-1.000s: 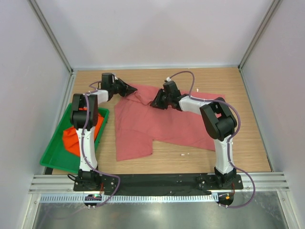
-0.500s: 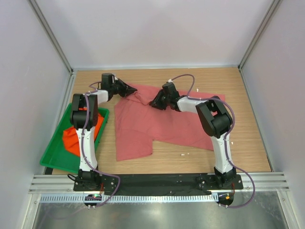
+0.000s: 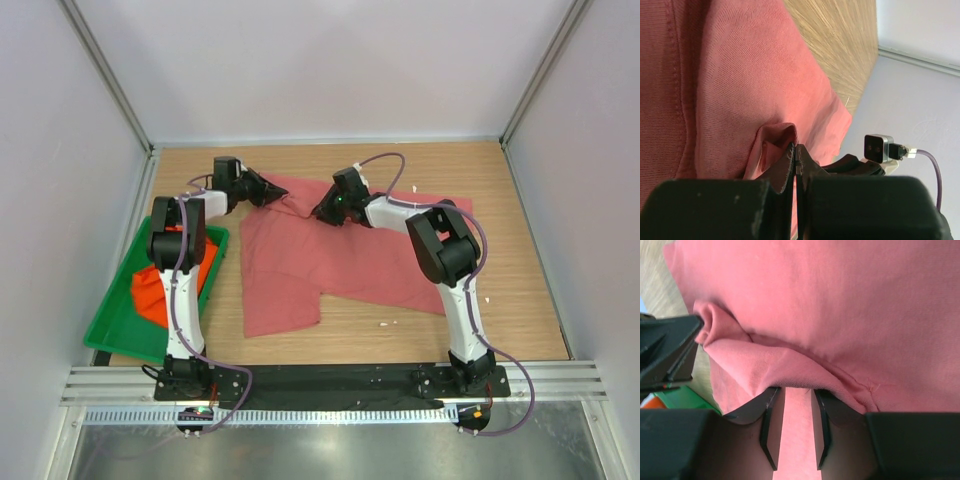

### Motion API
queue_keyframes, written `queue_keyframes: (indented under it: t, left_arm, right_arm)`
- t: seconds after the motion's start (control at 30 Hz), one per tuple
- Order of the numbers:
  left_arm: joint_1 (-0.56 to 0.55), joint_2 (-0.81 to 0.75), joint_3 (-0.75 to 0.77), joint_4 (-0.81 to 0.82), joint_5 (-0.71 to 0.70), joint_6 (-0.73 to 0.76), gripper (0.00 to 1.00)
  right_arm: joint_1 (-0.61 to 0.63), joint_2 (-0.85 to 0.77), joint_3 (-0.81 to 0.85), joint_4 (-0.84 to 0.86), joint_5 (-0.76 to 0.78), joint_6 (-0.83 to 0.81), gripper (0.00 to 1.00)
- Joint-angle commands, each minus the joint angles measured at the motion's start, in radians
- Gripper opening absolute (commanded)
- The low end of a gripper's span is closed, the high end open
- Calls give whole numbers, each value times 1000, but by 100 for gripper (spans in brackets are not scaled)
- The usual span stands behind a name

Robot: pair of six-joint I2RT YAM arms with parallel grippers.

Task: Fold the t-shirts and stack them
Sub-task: Fold the tshirt

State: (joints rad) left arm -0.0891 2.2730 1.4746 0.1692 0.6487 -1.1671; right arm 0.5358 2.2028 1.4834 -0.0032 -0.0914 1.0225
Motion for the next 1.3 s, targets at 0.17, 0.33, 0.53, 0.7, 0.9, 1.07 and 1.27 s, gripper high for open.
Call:
queue_keyframes:
  t: [0.17,0.33,0.53,0.7,0.9,1.07,1.27]
  left_arm:
    - [8,-47,-16,36,14,3,0]
    - [8,-53,-22,32,8,12,0]
    - [8,-70,-20,1,-1,29,0]
    - [12,-84,-22,-7,-3,37,0]
    - [25,-119,-46,-52,2,55,0]
    - [28,-150,-63,-77,8,57,0]
    - [26,-158,-45,-96,15,52,0]
  right_arm:
    - [12,55,80,-118,53,155,24]
    - [13,46,80,-152,26,142,10]
    - [9,-32,48,-188,-62,3,1]
    - [-19,-87,11,-213,-143,-84,1]
    - [-79,-95,31,-265,-254,-176,1]
    - [-97,-68,69,-265,-358,-222,1]
    - [-114,-63,60,-187,-458,-179,1]
